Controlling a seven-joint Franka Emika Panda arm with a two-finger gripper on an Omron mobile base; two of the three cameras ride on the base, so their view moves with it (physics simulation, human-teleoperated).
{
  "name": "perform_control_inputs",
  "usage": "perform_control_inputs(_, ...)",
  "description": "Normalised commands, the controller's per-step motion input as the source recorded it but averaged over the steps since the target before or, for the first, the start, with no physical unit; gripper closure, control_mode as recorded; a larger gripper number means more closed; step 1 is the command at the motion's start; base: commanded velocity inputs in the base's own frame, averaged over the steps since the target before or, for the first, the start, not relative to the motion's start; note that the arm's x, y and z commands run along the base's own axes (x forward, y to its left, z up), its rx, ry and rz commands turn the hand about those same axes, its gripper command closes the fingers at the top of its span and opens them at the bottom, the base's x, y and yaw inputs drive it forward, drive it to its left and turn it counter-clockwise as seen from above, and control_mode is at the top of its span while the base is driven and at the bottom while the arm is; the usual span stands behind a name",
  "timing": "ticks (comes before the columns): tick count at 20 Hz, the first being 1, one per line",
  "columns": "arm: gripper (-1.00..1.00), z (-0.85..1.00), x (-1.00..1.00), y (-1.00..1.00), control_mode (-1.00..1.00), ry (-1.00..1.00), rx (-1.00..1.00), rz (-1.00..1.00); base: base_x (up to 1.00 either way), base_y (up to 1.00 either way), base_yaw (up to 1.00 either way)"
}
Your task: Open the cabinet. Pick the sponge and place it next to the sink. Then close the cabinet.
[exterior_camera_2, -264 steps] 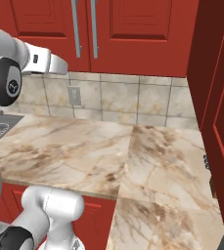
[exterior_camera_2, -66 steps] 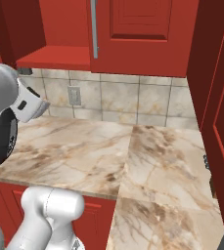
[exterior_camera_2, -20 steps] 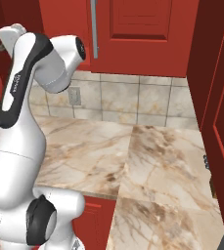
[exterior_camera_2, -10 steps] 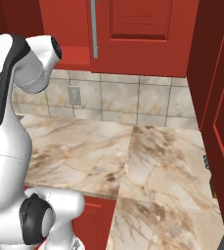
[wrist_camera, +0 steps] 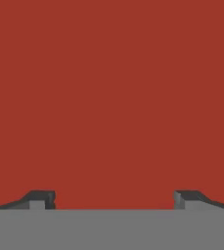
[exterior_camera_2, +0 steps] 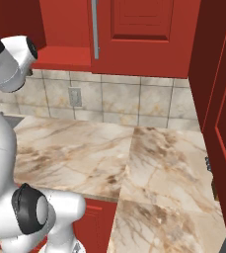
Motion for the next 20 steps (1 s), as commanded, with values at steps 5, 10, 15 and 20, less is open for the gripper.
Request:
perform_control_inputs(5, -1.00, 0.00, -0.17, -0.14, -1.00, -0.01, -0.02, -0.01, 0.00, 0.00, 0.00)
perform_control_inputs(10, -1.00, 0.00, -0.23, -0.59, -1.00, -0.02, -0.08, -0.09, 0.00, 0.00, 0.00)
perform_control_inputs(15, -1.00, 0.00, -0.09, -0.81, -1.00, -0.04, -0.12, -0.12, 0.00, 0.00, 0.00)
perform_control_inputs(20, -1.00, 0.00, -0.03, -0.94, -1.00, -0.03, -0.14, -0.14, 0.00, 0.00, 0.00)
